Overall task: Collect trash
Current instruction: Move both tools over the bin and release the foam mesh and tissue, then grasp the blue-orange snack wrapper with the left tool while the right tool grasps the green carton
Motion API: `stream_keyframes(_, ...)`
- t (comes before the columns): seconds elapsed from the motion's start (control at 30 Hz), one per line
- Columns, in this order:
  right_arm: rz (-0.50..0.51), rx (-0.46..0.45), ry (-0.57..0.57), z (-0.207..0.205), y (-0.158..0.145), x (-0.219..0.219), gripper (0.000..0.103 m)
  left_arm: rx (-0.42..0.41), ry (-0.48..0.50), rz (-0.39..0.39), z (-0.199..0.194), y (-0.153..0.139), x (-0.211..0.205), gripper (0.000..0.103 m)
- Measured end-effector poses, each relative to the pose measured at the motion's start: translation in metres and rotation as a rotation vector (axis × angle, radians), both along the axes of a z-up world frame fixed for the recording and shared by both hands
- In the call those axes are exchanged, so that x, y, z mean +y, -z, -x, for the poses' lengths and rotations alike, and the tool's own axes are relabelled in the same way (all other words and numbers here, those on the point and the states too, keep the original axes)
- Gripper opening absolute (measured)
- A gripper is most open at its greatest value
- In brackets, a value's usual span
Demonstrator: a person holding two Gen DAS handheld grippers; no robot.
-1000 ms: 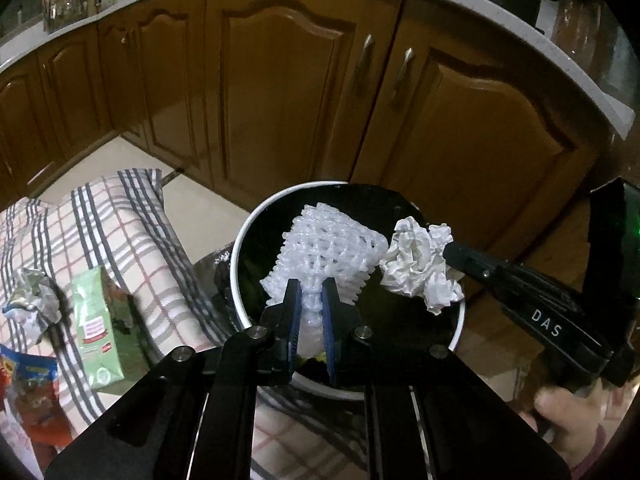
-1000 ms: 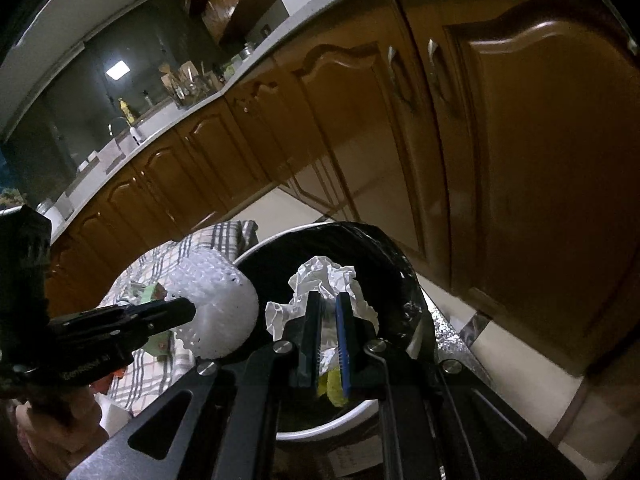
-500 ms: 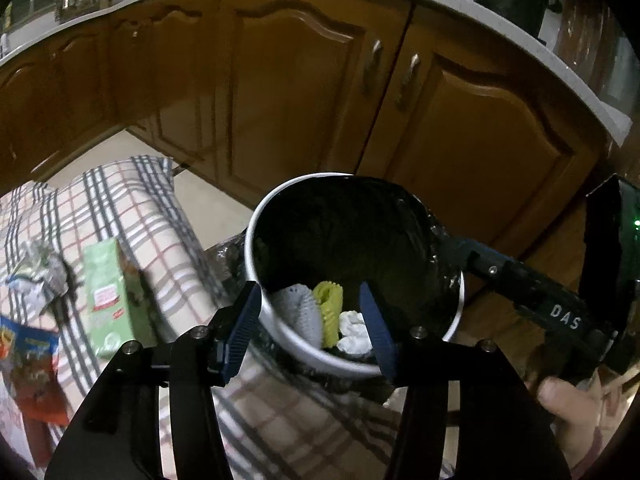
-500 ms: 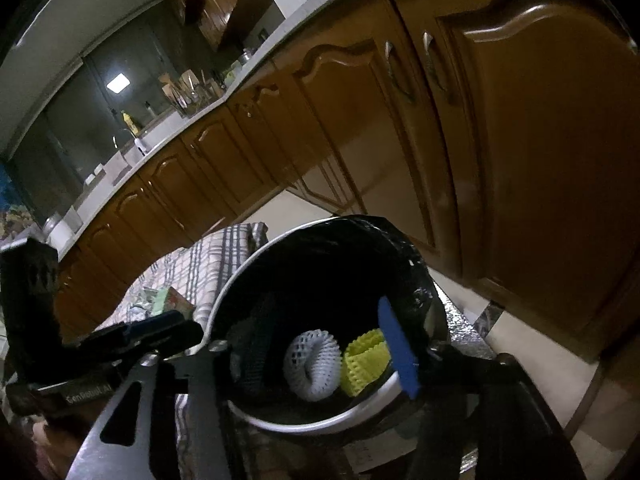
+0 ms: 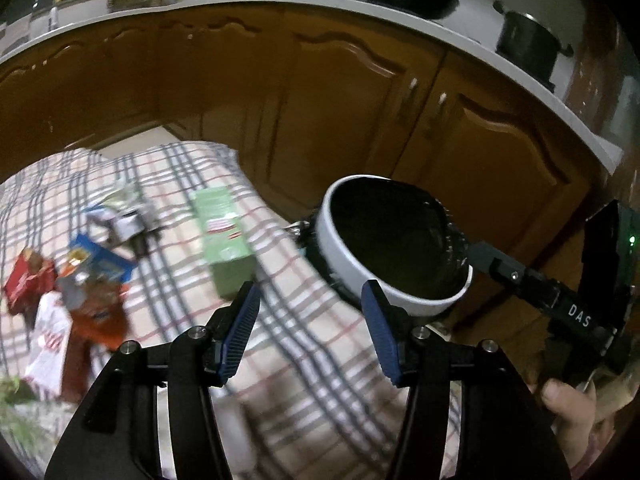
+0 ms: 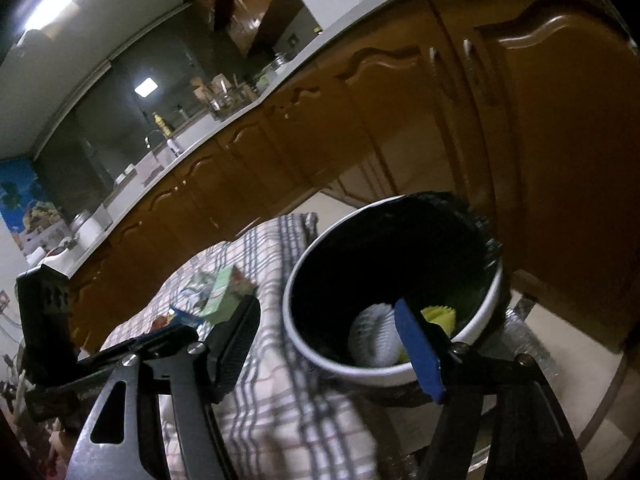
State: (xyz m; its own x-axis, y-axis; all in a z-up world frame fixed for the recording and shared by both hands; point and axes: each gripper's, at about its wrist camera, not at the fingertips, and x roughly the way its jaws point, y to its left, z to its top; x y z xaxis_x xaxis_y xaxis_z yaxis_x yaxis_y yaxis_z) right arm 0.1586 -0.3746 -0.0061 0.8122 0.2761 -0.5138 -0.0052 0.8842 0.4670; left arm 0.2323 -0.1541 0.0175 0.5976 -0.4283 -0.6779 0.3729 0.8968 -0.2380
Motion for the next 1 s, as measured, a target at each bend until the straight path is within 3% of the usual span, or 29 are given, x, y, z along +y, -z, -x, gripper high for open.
stream_keyframes(0.27,0.0,0.008,-0.057,0.002,0.002,0.035,0.072,0.002,-0.081,0.023,0.014,0.003,0.052,0.053)
stream_keyframes(0.83,0.039,0.022,-0.156,-0.011,0.002,0.097,0.072,0.011,-0.183,0.066,0.021,0.008,0.119,0.053)
stream_keyframes(0.93,0.053,0.027,-0.171,-0.015,0.002,0.107,0.081,0.02,-0.194,0.065,0.018,0.011,0.125,0.053)
stream_keyframes(1.0,0.063,0.027,-0.178,-0.018,0.002,0.113,0.082,0.022,-0.195,0.057,0.016,0.012,0.127,0.053)
